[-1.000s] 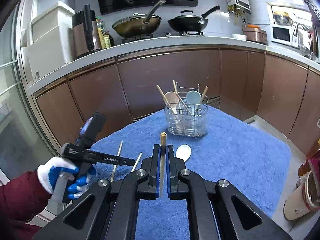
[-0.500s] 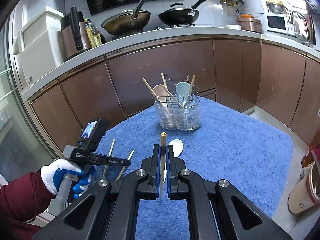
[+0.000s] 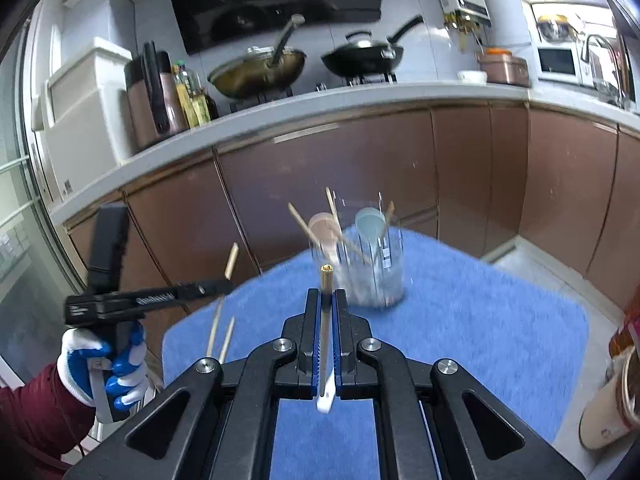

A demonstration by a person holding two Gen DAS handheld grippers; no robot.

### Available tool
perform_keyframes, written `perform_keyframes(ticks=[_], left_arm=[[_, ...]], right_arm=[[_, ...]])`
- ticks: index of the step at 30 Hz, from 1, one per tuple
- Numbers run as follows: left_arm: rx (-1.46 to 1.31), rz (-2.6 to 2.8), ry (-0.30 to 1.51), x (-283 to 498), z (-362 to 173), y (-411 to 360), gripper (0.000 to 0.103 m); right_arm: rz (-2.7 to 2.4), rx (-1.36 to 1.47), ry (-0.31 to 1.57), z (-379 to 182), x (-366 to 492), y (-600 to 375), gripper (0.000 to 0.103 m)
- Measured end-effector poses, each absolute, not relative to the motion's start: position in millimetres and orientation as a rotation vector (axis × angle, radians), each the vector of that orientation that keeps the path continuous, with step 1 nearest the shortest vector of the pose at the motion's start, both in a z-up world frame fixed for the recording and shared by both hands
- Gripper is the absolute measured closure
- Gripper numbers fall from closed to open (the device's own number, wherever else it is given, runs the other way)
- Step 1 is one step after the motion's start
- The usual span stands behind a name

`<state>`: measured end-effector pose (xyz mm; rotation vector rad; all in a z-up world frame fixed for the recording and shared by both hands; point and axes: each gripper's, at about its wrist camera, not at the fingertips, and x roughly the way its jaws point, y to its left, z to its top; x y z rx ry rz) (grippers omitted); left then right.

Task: Organize utensils
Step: 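Lower the chopstick into the holder and open the left tool while the right tool releases its chopstick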

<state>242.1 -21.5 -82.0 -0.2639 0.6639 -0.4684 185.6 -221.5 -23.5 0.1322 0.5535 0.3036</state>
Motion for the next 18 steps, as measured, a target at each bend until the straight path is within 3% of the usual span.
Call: perform_keyframes(ticks=[9,18], left_arm=[[-0.292,-0.366,0.238,279,14,-45,0.099],[-0.301,-0.243,0.078,352,9,-81,0.099]], right_arm=[[0.322,0.115,0.389,43,230,-227,0.098],[0.266,0.063,0.333,58,302,-235,0.098]])
